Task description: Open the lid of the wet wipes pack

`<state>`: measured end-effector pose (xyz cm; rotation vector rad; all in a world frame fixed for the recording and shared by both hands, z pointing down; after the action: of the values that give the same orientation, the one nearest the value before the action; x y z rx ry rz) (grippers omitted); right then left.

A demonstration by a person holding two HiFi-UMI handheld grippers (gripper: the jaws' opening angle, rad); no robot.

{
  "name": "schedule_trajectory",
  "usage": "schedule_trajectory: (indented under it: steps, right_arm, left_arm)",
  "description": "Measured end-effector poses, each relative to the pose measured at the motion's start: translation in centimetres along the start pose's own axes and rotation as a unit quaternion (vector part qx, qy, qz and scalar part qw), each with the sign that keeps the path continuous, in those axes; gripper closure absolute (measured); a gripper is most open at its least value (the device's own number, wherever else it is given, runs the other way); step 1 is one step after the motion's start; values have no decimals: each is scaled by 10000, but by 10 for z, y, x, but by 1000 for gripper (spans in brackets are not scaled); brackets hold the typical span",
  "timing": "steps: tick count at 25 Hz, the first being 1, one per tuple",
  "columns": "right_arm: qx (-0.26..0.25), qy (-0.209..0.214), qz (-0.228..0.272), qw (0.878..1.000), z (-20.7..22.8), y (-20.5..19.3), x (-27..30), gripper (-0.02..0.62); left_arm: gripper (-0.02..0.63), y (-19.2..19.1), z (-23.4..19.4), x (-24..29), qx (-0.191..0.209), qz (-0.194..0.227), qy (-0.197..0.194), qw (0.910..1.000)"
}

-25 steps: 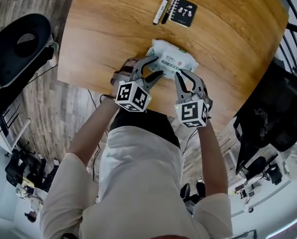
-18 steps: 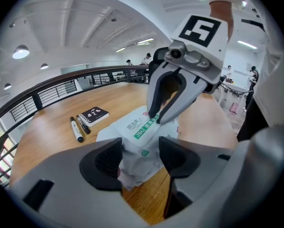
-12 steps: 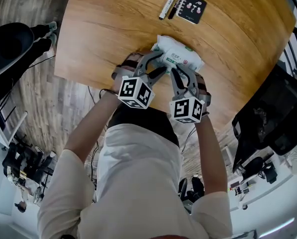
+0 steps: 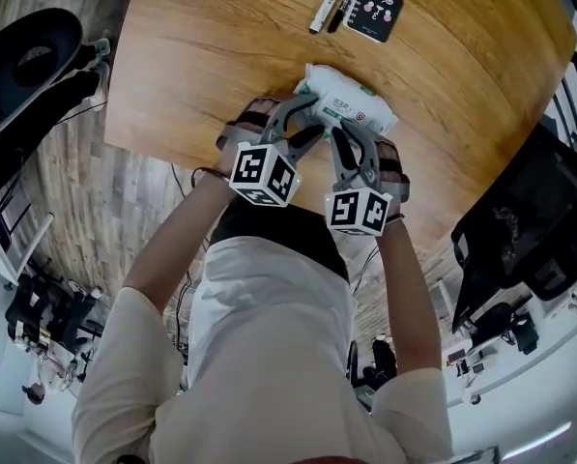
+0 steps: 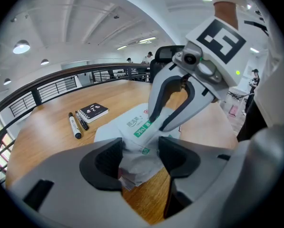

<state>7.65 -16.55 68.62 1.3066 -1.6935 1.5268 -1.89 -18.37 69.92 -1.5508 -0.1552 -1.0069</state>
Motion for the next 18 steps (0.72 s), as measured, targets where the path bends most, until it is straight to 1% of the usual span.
schedule_trajectory:
  steps: [3, 6, 11, 18]
  right_arm:
    - [-91, -112, -28, 9999, 0, 0, -1, 531]
    - [-163, -209, -71, 9996, -1, 2, -2, 531]
    - [-193, -180, -42, 9996, 2, 5, -7, 531]
    - [-11, -146, 76, 9999, 5, 8, -15, 531]
  left_arm:
    - [373, 0, 1, 0, 38, -11, 34, 10000]
    - [374, 1, 3, 1, 161, -58, 69, 9998]
    - [376, 2, 3, 1, 180, -148, 59, 9997]
    - [377, 3, 3, 2, 195, -206, 65, 9996]
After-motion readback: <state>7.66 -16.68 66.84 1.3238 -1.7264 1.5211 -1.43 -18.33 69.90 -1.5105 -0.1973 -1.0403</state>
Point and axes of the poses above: the fingertips, and each gripper's own axes: x forward along the fingers, z to its right, y out of its top, the point moved 7 cm from there along -x, backward along the fingers, and after that the axes turned 4 degrees about y, right-handed, at the moved point
